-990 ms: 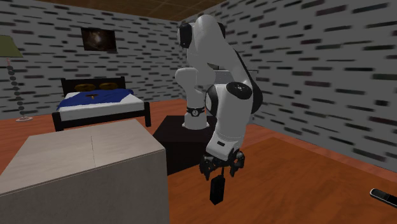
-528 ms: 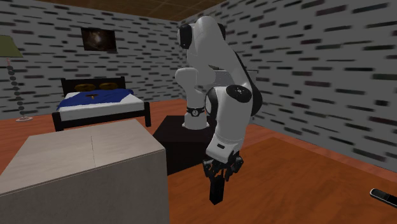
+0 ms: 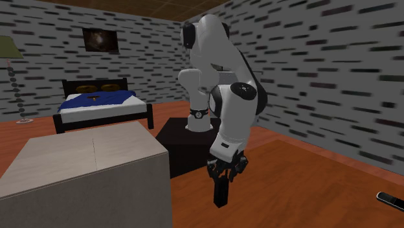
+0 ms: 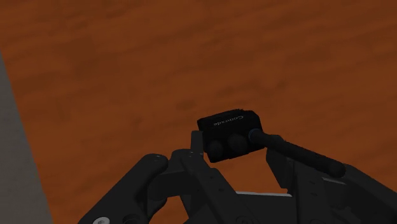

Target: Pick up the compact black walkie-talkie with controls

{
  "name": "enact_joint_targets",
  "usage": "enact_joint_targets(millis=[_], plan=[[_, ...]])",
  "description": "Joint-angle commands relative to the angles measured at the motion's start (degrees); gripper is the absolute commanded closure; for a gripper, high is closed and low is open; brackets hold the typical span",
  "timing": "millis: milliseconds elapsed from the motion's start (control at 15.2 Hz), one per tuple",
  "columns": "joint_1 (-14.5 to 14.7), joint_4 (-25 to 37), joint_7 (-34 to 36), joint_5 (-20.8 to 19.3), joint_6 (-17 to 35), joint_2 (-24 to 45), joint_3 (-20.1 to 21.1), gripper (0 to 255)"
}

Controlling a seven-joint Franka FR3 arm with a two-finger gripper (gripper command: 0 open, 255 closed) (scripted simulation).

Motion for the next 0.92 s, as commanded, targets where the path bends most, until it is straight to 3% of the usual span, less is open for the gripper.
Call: enact_joint_targets(millis=[0,858], plan=[[0.0,-0.2,-0.1,0.1,-0.9,-1.1,0.1,255],[-0.3,0.1,-0.6,0.7,-6.9,-6.8,0.5,255]])
